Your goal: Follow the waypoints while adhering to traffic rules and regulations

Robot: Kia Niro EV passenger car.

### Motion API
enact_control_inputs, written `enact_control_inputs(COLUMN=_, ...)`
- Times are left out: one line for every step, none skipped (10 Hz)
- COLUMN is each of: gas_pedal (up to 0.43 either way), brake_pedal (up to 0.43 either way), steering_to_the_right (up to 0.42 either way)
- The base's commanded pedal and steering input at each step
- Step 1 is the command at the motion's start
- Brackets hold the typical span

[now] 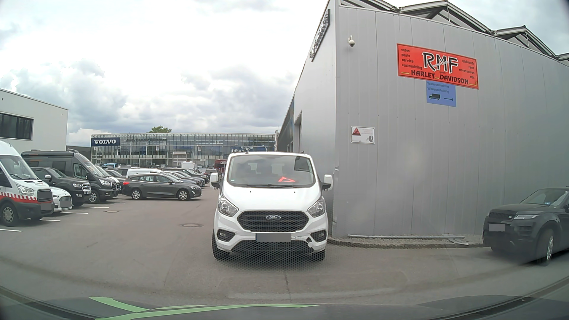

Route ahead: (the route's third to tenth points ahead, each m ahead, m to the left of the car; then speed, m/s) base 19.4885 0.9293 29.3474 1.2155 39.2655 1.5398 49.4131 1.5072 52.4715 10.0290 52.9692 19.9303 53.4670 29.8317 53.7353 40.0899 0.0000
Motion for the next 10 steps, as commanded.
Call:
enact_control_inputs(gas_pedal=0.0, brake_pedal=0.421, steering_to_the_right=0.005)
enact_control_inputs(gas_pedal=0.0, brake_pedal=0.421, steering_to_the_right=0.005)
enact_control_inputs(gas_pedal=0.0, brake_pedal=0.427, steering_to_the_right=0.005)
enact_control_inputs(gas_pedal=0.0, brake_pedal=0.421, steering_to_the_right=0.006)
enact_control_inputs(gas_pedal=0.0, brake_pedal=0.427, steering_to_the_right=0.006)
enact_control_inputs(gas_pedal=0.0, brake_pedal=0.421, steering_to_the_right=0.006)
enact_control_inputs(gas_pedal=0.0, brake_pedal=0.427, steering_to_the_right=0.005)
enact_control_inputs(gas_pedal=0.0, brake_pedal=0.427, steering_to_the_right=0.006)
enact_control_inputs(gas_pedal=0.0, brake_pedal=0.421, steering_to_the_right=0.005)
enact_control_inputs(gas_pedal=0.0, brake_pedal=0.427, steering_to_the_right=0.006)
